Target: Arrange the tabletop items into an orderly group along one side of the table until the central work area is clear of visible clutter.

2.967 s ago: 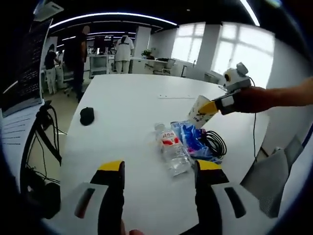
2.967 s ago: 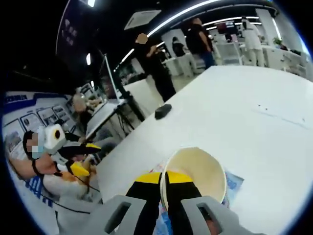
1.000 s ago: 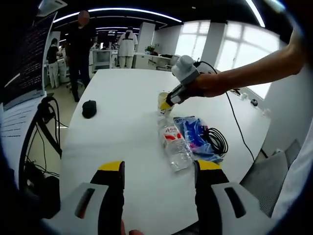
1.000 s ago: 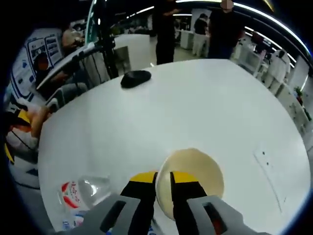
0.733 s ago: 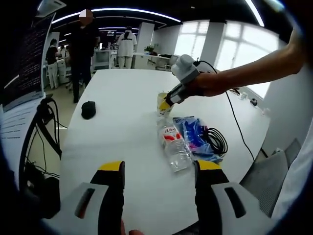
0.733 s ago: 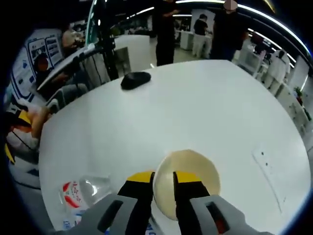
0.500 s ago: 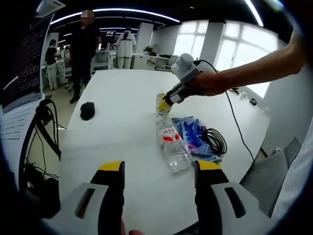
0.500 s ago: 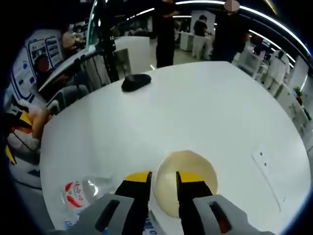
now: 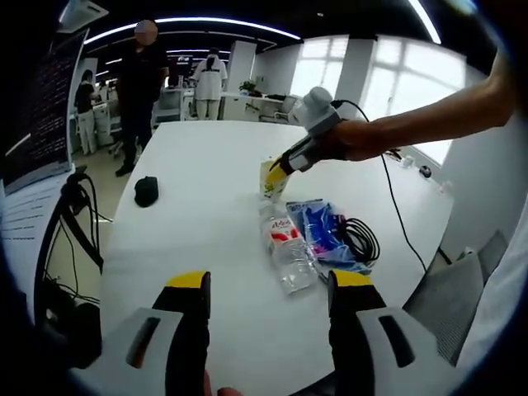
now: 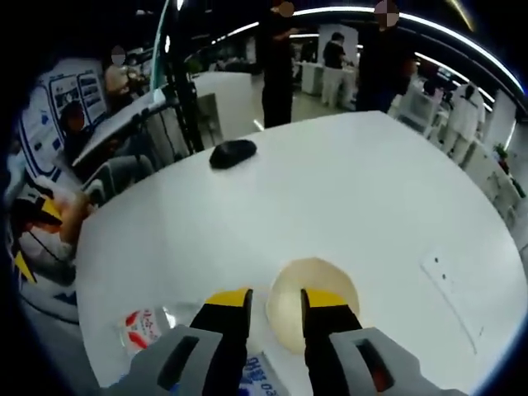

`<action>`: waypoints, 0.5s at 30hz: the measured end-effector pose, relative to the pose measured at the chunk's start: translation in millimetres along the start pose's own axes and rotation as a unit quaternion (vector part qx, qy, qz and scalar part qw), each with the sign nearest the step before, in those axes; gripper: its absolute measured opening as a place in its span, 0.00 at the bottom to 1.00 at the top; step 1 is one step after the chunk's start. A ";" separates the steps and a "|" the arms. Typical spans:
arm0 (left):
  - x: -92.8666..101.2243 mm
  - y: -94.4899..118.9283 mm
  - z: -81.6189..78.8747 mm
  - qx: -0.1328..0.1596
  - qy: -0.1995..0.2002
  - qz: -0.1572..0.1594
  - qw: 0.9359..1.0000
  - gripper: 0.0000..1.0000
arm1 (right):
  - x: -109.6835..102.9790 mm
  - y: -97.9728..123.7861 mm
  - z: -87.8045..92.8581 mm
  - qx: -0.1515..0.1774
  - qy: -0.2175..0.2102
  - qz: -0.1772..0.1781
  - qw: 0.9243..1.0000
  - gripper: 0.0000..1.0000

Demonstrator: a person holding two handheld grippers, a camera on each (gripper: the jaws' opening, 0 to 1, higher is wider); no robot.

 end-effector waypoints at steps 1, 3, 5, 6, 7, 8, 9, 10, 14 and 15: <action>0.1 0.2 -0.1 0.000 0.000 0.000 1.000 0.56 | -0.1 1.7 -0.7 0.002 -0.001 0.000 1.000 0.22; 1.7 0.8 -0.3 0.000 -0.001 0.002 1.000 0.56 | -0.1 3.4 -4.0 0.008 -0.002 0.001 1.000 0.22; 3.0 1.2 -0.5 0.001 -0.001 0.003 1.000 0.56 | 1.0 8.5 -3.5 0.017 -0.010 0.001 1.000 0.22; 3.2 1.2 -0.5 0.001 -0.001 0.003 1.000 0.56 | 0.9 9.3 -3.5 0.019 -0.011 0.002 1.000 0.22; 3.0 1.0 -0.4 0.002 -0.001 0.003 1.000 0.56 | 1.3 13.1 -3.8 0.024 -0.013 0.004 1.000 0.22; 3.0 0.7 -0.4 0.002 -0.001 0.004 1.000 0.56 | 1.0 19.6 -4.1 0.029 -0.016 0.007 0.999 0.22; 3.1 0.4 -0.4 0.002 0.000 0.004 1.000 0.56 | 1.7 24.5 -6.2 0.035 -0.017 0.008 0.999 0.22; 4.0 -0.1 -0.8 0.002 0.001 0.004 1.000 0.56 | 2.9 27.5 -8.1 0.040 -0.017 0.009 0.999 0.22; 7.6 -0.6 -2.9 0.002 0.002 0.008 1.000 0.56 | 6.1 50.6 -7.2 0.058 -0.023 0.019 0.998 0.24; 8.9 -1.3 -3.4 0.001 0.002 0.009 1.000 0.56 | 7.5 55.4 -6.5 0.061 -0.024 0.022 0.998 0.24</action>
Point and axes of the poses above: the point that each gripper's makers call its tool centre point, and the gripper's own axes: y roughly backward along the fingers, x roughly to its right, z roughly out of its underside, the point moved 2 cm from there along y, roughly backward along the fingers, and after that the axes turned 7 degrees about x, right-handed, at the moved point
